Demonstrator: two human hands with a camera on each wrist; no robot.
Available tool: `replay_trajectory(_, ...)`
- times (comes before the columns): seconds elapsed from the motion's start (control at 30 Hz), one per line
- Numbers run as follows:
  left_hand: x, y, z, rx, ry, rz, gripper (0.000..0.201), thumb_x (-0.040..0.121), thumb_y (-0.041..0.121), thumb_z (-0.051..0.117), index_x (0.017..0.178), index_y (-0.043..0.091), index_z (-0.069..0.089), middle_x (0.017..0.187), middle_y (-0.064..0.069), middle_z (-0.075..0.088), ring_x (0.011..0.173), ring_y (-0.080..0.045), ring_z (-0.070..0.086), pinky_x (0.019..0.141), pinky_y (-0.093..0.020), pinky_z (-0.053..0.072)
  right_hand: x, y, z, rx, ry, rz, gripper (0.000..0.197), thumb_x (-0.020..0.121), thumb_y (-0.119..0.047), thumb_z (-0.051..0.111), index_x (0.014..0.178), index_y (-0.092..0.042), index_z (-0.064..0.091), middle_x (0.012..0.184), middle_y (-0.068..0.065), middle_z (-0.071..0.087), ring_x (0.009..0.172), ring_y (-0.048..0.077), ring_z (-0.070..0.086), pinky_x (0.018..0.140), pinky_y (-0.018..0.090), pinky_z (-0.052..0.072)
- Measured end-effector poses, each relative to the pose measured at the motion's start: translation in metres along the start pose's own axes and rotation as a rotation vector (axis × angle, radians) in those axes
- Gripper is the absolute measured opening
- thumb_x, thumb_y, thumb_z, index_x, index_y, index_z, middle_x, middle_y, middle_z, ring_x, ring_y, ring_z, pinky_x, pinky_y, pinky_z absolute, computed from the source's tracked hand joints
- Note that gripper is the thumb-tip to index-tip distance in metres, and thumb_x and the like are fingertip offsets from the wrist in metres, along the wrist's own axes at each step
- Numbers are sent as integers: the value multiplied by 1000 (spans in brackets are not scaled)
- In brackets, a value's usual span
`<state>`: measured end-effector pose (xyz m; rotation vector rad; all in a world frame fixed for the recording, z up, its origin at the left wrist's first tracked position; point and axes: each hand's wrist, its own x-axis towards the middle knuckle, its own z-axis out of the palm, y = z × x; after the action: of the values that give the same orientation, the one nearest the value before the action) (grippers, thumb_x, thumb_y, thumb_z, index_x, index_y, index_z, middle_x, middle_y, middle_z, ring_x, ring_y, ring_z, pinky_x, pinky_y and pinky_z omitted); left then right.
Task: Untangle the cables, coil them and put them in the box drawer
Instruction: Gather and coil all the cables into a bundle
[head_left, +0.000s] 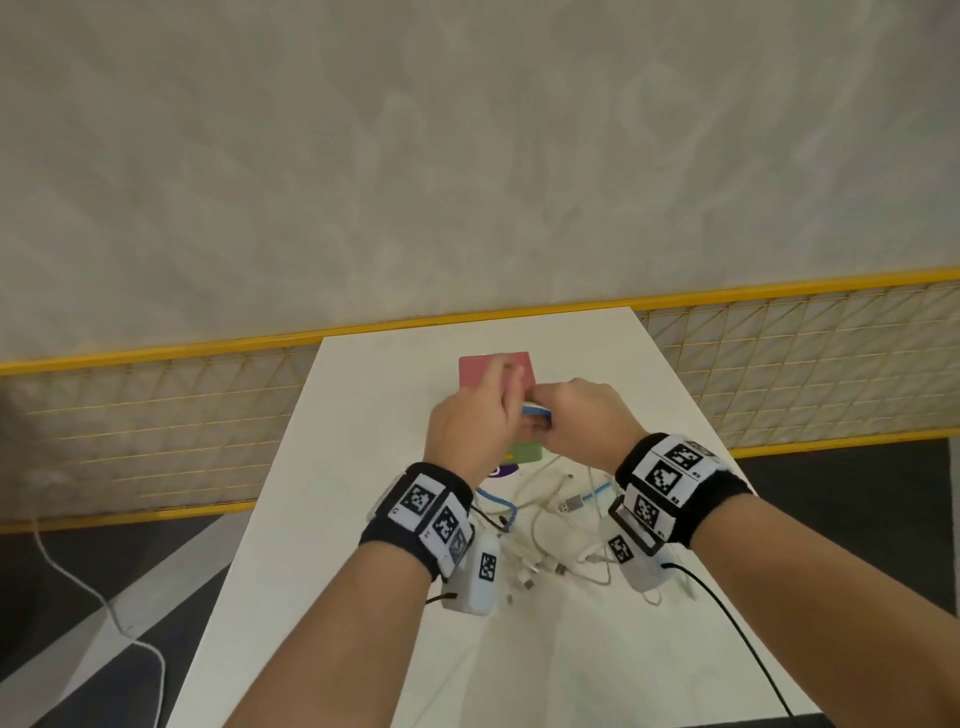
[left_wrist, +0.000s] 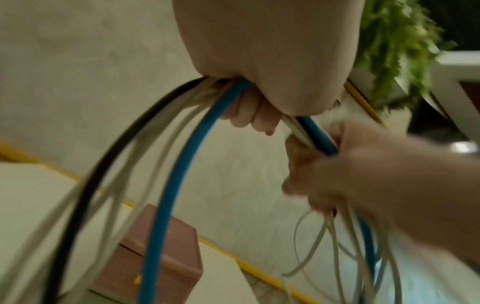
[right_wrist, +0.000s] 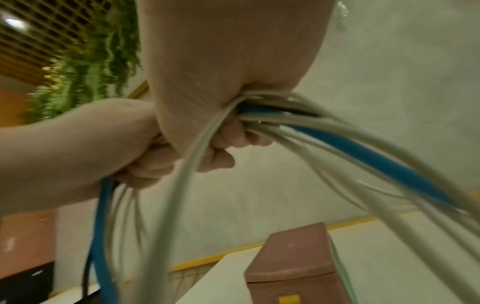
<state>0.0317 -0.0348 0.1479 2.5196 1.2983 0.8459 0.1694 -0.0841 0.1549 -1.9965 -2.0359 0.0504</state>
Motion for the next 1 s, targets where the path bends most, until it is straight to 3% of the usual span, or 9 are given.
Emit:
replay_trajectory(0.13, 15, -21, -20, -70, 98, -52, 27, 103, 32, 31, 119, 19, 50, 55, -5, 53, 57, -32, 56, 51, -37, 38, -6, 49, 6, -161, -60, 120, 8, 84, -27, 49, 90, -22, 49, 79, -1, 65, 78, 28, 60, 78, 33, 42)
replay_trajectory(0.23, 16, -25, -26, -57, 70, -36, 26, 104, 29, 31, 117, 18, 50, 58, -6, 53, 61, -35, 56, 53, -39, 39, -9, 74, 15, -77, -150, 155, 66, 73, -59, 63, 124, -27, 38, 121, -4, 61, 112, 18, 55, 106, 42, 27)
replay_trajectory(0.3, 17, -22, -24, -86, 52, -28, 25, 104, 28, 31, 115, 17, 50, 60, -5, 52, 63, -35, 58, 55, -41, 42, -6, 62, 9, 130, -73, 77, 102, 61, -78, 58, 143, -33, 18, 145, -5, 41, 138, 15, 32, 116, 49, 13)
replay_trajectory(0.4, 17, -9, -19, -148, 3, 23, 25, 104, 31, 31, 112, 17, 50, 65, -5, 58, 66, -34, 60, 58, -43, 45, 7, 21, 1, 352, 61, -112, 94, 72, -63, 65, 146, -28, 18, 152, -4, 33, 144, 13, 20, 119, 45, 7)
replay_trajectory(0.53, 18, -3, -24, -175, 5, 60, 23, 104, 30, 31, 110, 18, 49, 61, 3, 54, 63, -29, 57, 58, -41, 43, 21, 2, 14, 273, 188, -90, 39, 88, -32, 59, 123, -16, 52, 136, 9, 37, 142, 24, 19, 115, 45, 17)
replay_trajectory(0.63, 18, -16, -32, -166, 45, 59, 22, 104, 29, 32, 111, 18, 50, 51, 5, 42, 50, -25, 47, 51, -40, 35, 22, 17, 26, 161, 40, -76, 30, 94, -32, 49, 116, -16, 61, 133, 10, 39, 135, 26, 27, 114, 45, 22)
replay_trajectory(0.77, 14, -32, -26, -192, 1, -32, 24, 104, 30, 29, 109, 19, 50, 58, 3, 48, 50, -19, 47, 50, -36, 34, 23, 16, 17, 443, -147, -47, 22, 96, -22, 44, 108, -12, 60, 91, 10, 65, 78, 23, 60, 76, 39, 50)
replay_trajectory(0.87, 14, -40, -24, -110, -45, -108, 29, 105, 29, 28, 112, 17, 54, 73, -3, 61, 70, -25, 60, 60, -36, 44, 26, 10, 10, 317, -104, -63, 21, 96, -16, 45, 111, -7, 57, 92, 14, 65, 80, 28, 60, 70, 35, 46)
replay_trajectory(1.0, 13, -17, -19, -140, 40, 59, 36, 104, 34, 33, 130, 20, 53, 118, -5, 65, 108, -23, 58, 92, -39, 46, 34, -8, 15, 206, -108, -149, 15, 91, -12, 50, 98, -4, 61, 84, 16, 65, 74, 31, 59, 67, 38, 46)
